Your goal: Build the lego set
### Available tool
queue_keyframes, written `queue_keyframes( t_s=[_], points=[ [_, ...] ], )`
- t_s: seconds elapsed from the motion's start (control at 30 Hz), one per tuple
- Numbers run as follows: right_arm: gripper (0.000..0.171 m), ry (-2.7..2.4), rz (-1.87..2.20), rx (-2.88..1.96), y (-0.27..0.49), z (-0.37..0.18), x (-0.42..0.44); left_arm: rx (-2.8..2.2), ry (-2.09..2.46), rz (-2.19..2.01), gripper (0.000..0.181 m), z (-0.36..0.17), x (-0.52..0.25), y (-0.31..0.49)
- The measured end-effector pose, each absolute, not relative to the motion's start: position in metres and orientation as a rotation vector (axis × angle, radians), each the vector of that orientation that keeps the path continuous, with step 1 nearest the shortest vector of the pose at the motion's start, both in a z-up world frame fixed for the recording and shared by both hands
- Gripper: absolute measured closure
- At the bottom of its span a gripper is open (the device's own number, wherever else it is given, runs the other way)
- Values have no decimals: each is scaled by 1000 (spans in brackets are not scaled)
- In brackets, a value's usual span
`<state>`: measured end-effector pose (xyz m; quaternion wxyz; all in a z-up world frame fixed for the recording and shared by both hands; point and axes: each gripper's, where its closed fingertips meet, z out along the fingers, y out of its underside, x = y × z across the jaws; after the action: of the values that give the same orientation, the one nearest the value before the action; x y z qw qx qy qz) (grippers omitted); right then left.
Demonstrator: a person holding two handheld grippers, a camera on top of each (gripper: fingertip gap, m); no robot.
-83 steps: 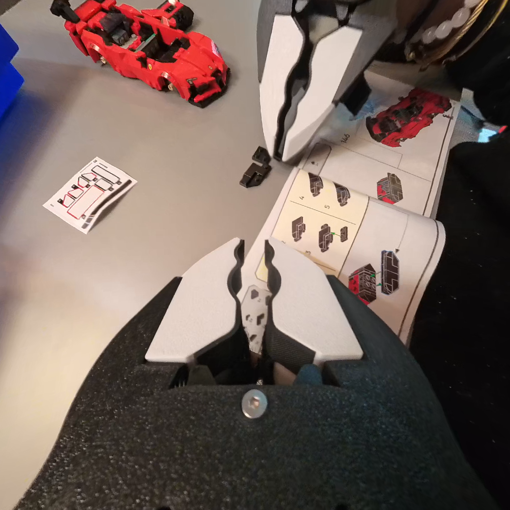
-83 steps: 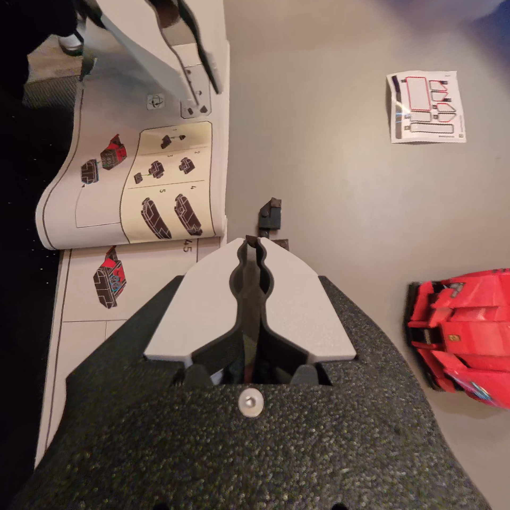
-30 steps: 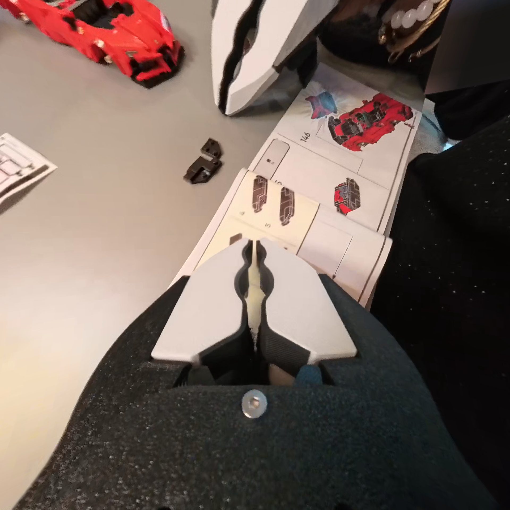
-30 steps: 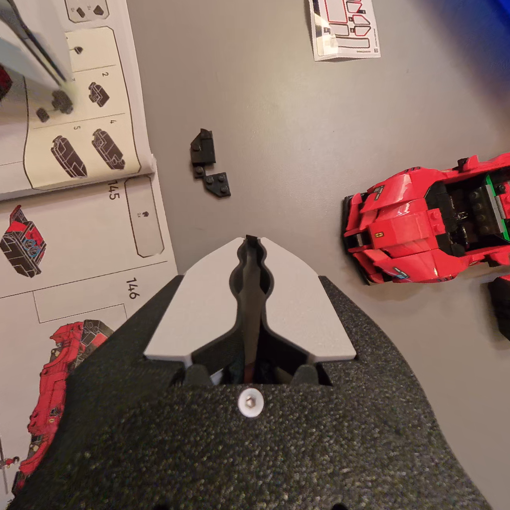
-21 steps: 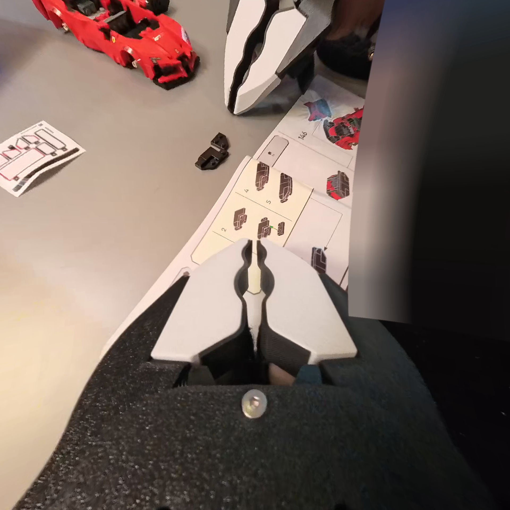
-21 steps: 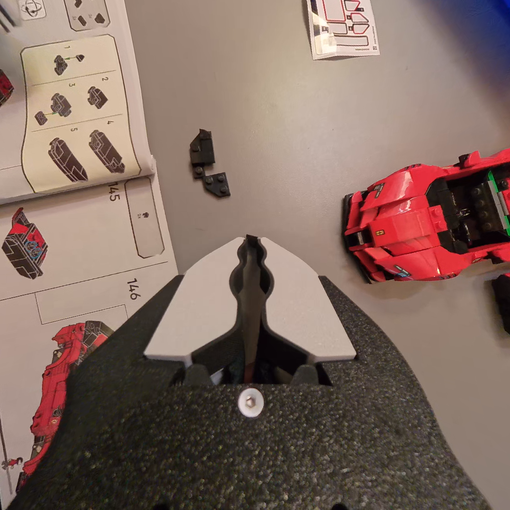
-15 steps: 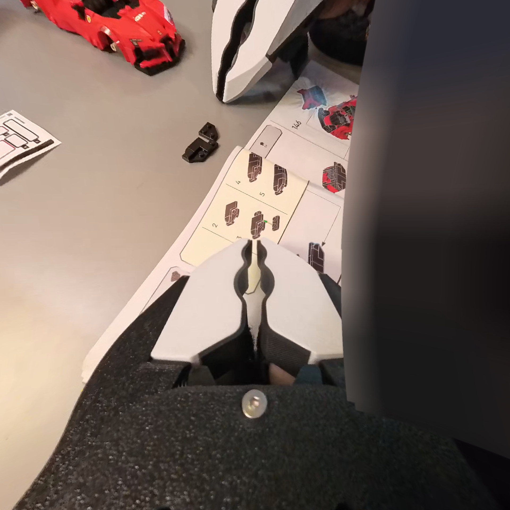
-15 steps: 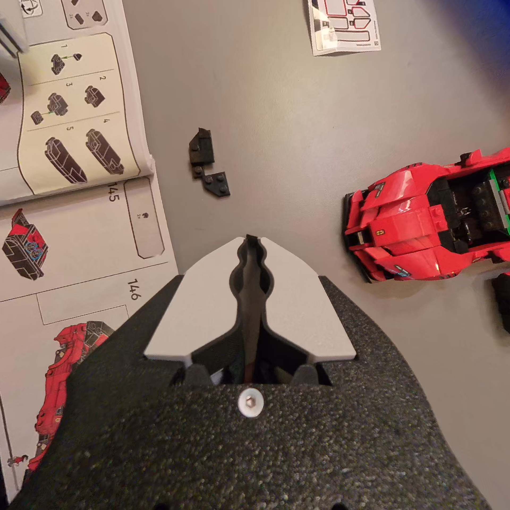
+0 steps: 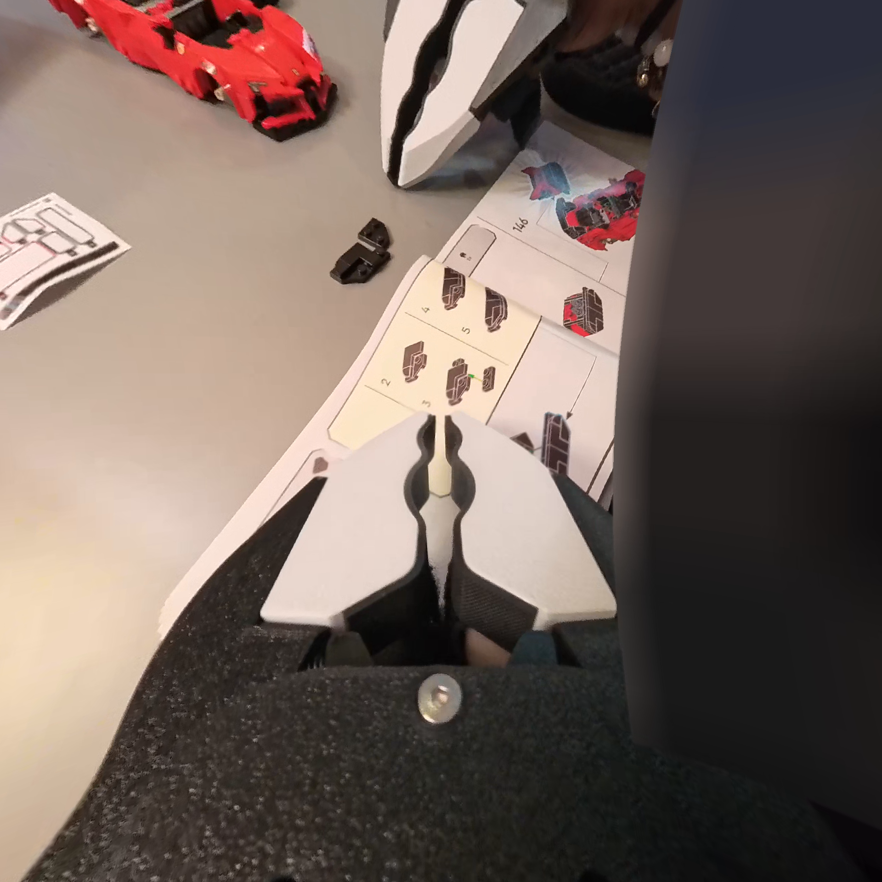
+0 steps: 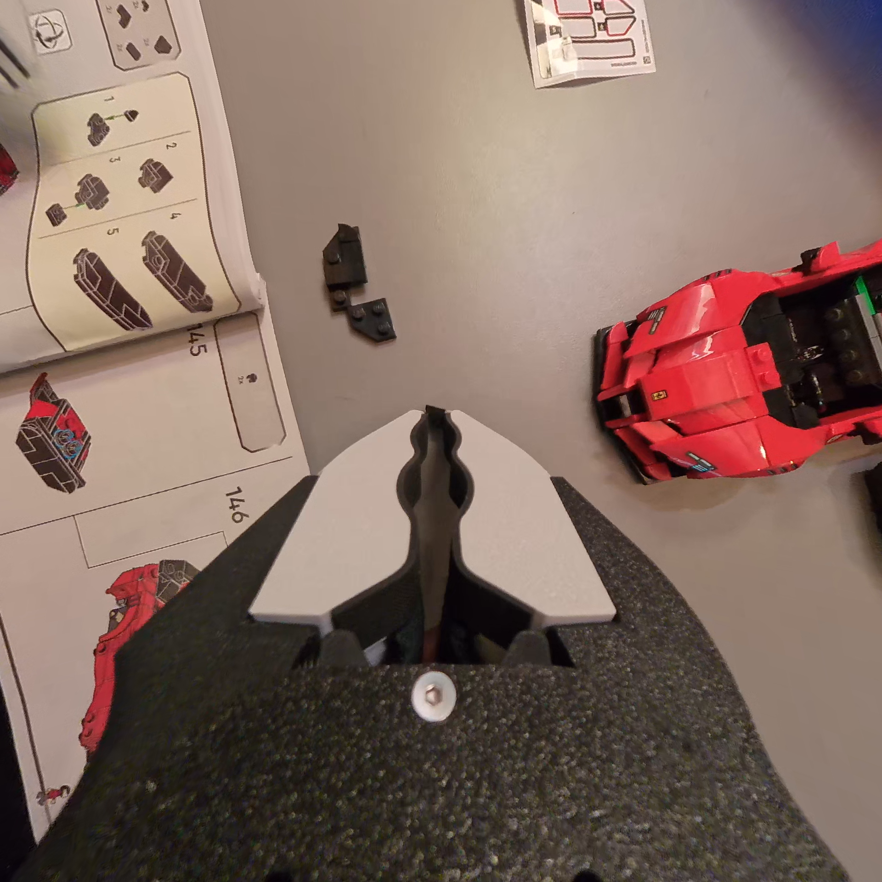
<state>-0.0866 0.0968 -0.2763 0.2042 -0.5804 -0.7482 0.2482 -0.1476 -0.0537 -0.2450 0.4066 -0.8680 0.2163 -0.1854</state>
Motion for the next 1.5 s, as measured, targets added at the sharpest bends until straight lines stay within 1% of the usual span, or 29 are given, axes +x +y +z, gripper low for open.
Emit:
queue_keyframes(
  t_s=[0.2, 0.4, 0.57, 0.6, 0.67, 0.77, 0.83, 1.0, 1.13, 1.2, 1.5],
  points=[
    [165, -2088, 695, -1629, 97, -276, -87, -2218, 509, -427, 178, -243, -162, -63],
    [165, -2083, 695, -1641, 97, -276, -87, -2235, 549, -512, 176, -241, -160, -79],
    [165, -2083, 694, -1647, 97, -276, -87, -2177, 735, -636, 163, -234, -133, -96],
    [165, -2084, 692, -1647, 97, -276, -87, -2176, 748, -622, 160, -235, -131, -94],
    [165, -2083, 692, -1651, 97, -276, -87, -2178, 731, -592, 148, -237, -129, -85],
    [165, -2082, 694, -1655, 97, -276, -87, -2174, 693, -594, 140, -240, -124, -73],
    [165, -2080, 693, -1657, 97, -276, -87, -2177, 672, -586, 141, -242, -122, -66],
    [165, -2072, 706, -1662, 97, -276, -87, -2161, 652, -582, 163, -241, -120, -59],
    [165, -2071, 702, -1658, 97, -276, -87, -2178, 661, -583, 168, -245, -120, -60],
    [165, -2070, 704, -1657, 97, -276, -87, -2176, 661, -571, 179, -245, -121, -59],
    [165, -2064, 711, -1661, 97, -276, -87, -2170, 662, -576, 181, -244, -120, -58]
  ],
)
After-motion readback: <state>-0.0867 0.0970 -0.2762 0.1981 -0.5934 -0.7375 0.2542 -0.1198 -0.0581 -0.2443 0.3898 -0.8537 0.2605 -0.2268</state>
